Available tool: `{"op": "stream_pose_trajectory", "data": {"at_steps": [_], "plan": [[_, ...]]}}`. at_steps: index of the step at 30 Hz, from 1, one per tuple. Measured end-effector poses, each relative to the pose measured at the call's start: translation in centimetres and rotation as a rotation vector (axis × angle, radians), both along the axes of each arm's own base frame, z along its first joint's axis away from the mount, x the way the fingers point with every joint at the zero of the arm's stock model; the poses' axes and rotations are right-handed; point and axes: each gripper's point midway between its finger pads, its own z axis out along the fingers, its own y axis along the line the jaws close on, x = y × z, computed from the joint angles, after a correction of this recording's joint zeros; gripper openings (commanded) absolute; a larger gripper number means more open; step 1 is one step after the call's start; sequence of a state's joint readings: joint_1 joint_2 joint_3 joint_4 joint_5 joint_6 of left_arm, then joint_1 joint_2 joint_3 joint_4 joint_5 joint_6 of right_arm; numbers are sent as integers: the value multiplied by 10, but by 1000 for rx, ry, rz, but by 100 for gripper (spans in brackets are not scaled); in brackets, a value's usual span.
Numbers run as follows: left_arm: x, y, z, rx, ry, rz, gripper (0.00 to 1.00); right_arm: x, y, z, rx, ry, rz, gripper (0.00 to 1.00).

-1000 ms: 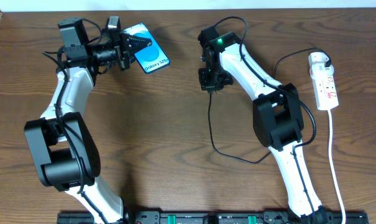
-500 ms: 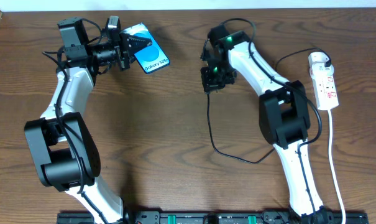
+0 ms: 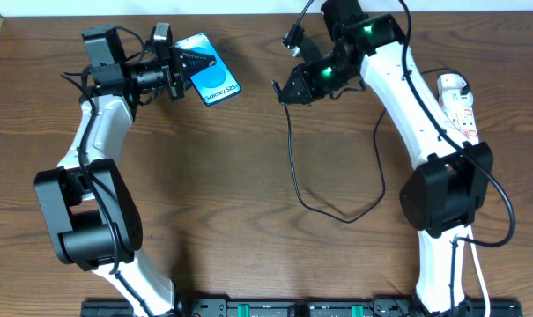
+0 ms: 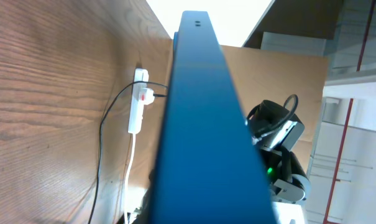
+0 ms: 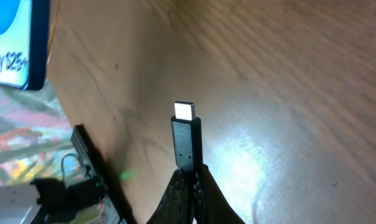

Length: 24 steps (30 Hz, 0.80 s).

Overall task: Plug charger to phone and switch on socket
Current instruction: 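Lift the USB-C plug with the right gripper toward the phone, then insert the USB-C plug into the phone's bottom port with the right gripper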

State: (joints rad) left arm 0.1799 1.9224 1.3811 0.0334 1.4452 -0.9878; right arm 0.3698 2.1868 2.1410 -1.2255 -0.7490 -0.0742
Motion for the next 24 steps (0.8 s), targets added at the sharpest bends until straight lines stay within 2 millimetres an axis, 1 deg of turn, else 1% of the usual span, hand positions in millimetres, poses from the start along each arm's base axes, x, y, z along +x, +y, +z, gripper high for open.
{"op": "stream_pose_trajectory", "data": {"at_steps": [4,7,9,12,15,17,20,22,24], "plan": [[-3,-1,2,-8,-16,-20,7,-7,-2,1,-2,16,17,1],[-5,-2,4,-14,-26,-34,7,-12,-6,7,-20,8,18,1],[-6,-2,4,-17,-28,-40,7,-16,-9,15,-32,-9,20,2],[-7,-3,5,-18,-33,-44,7,-26,-11,35,-35,-62,29,2],[-7,-3,5,-13,-50,-46,7,-39,-5,51,-19,-120,51,1],[-7,-3,5,-11,-57,-47,7,-49,3,56,-4,-153,70,1],[-7,-5,5,-6,-72,-53,7,-60,17,50,17,-173,80,1],[-8,-7,5,-2,-86,-59,7,-69,30,36,12,-146,80,1],[-8,-10,5,3,-103,-66,7,-75,37,25,-12,-123,72,1]]}}
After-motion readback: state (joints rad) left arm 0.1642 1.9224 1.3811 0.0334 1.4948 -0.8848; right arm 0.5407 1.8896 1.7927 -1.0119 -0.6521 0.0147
